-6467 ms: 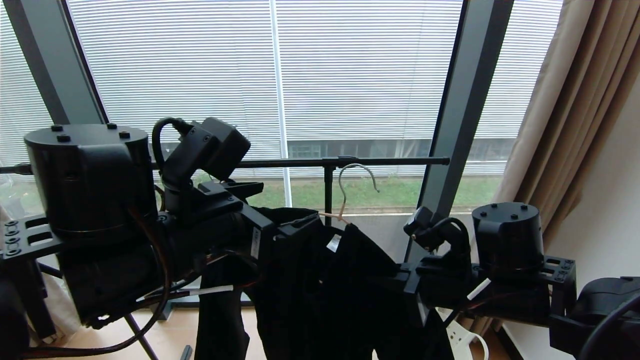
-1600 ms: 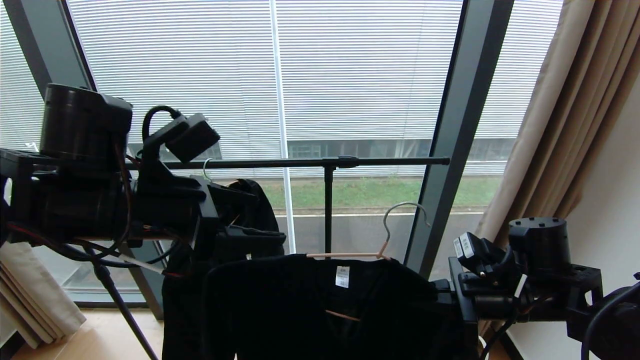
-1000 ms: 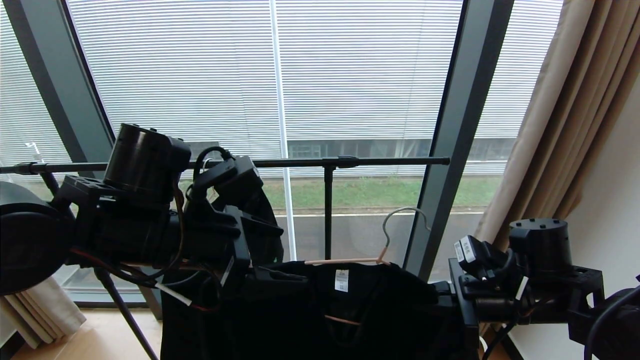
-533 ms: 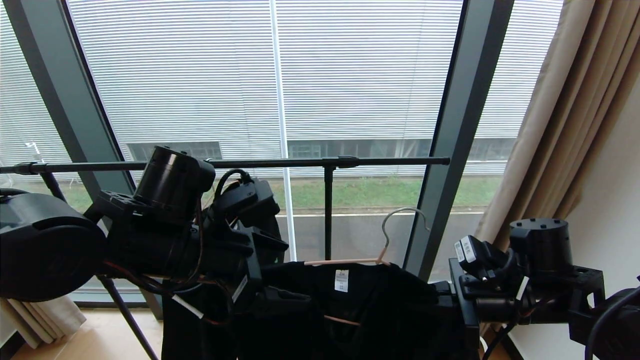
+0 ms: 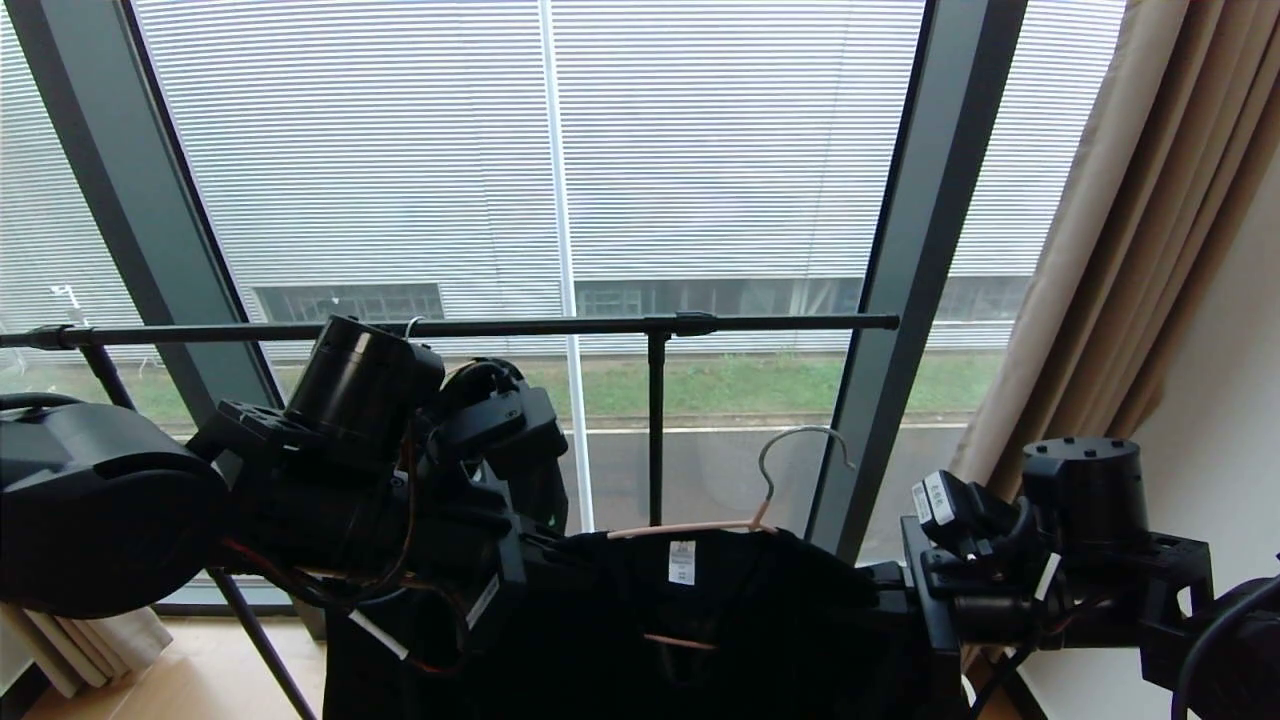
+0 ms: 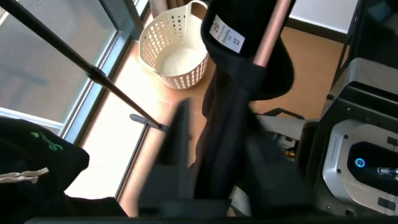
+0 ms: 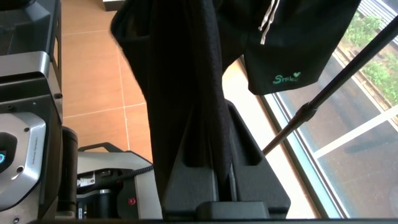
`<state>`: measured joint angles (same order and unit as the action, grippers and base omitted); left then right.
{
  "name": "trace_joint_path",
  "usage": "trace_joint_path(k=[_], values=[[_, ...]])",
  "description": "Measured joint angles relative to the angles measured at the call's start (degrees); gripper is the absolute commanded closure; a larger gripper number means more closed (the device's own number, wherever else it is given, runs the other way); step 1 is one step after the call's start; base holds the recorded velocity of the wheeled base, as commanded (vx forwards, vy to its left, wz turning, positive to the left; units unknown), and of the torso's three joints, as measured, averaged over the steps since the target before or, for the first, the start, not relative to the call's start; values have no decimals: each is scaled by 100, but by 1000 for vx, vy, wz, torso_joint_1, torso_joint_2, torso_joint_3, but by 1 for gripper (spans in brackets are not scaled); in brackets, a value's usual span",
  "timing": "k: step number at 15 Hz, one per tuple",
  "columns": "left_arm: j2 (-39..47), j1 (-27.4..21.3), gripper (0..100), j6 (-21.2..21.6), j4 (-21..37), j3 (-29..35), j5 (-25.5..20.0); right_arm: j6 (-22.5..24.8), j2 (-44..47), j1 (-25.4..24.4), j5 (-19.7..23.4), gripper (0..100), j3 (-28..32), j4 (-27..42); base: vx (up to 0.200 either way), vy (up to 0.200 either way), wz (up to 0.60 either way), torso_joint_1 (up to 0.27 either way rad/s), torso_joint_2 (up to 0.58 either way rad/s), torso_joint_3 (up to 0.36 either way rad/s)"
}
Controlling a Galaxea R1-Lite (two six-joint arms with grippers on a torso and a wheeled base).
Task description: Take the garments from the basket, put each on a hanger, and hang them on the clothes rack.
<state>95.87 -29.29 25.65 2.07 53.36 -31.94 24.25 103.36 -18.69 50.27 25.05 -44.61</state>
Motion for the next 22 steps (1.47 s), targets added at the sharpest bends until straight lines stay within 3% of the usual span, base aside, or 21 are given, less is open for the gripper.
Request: trace_joint_path(k=[1,2,7,16,18,22], values=[[-9,5,100,-6,-9,-5,9,-2,0,-5,4,100,-2,13,0,0,0,0,0,0],[-22,6,100,-15,-9,-11,11,-2,0,-5,2,0,-4,11,0,0,0,0,0,0],[-245,165,100,-48,-38,-232,28,-16,0,26,4,0,52,-6,0,0,0,0,0,0],[-1431,1207,100,-34,-51,-1182,-27,-2,52,386,-33,0,232,-17,0,0,0,0,0,0],[-1742,1273,100,-37,-46,-1368,-40,6,112,395,-197,0,262,-17,0,0,0,0,0,0],[-2157,1293,100,-41,-49,-1499,-271,24,367,306,-976,0,363,-20,0,0,0,0,0,0]])
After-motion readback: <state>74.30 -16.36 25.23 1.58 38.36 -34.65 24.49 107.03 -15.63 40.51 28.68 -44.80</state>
